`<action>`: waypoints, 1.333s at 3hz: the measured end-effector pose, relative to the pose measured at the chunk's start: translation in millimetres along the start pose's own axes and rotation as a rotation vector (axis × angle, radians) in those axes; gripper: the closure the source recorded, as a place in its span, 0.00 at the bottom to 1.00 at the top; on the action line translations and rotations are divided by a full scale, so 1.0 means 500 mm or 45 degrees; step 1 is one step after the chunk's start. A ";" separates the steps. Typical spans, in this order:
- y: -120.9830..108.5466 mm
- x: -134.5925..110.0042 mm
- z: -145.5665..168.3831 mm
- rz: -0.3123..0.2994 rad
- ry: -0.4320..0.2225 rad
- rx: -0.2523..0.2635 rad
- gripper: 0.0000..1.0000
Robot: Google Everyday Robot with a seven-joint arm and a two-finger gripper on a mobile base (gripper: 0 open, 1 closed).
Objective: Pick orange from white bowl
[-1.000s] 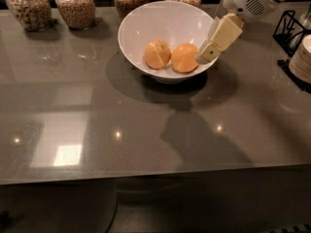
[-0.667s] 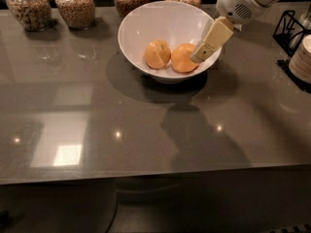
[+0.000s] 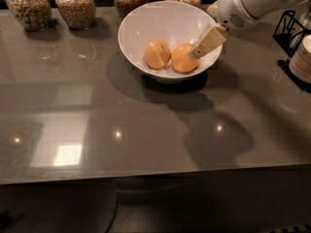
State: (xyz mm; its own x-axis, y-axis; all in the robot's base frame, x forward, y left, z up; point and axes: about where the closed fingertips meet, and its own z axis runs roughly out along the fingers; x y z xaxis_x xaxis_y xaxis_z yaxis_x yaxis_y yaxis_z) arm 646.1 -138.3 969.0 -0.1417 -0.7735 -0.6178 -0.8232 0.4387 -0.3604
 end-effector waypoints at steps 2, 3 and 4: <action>0.016 0.054 0.096 0.171 -0.033 -0.135 0.24; 0.018 0.070 0.130 0.214 -0.036 -0.180 0.22; 0.009 0.079 0.159 0.241 -0.052 -0.195 0.23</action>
Offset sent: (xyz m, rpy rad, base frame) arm 0.0219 0.0054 -0.0806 0.1670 0.2085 -0.0260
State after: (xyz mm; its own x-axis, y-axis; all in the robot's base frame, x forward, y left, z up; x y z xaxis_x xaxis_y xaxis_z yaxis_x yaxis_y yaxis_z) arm 680.6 -130.5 887.4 -0.2819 -0.6635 -0.6930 -0.8584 0.4971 -0.1268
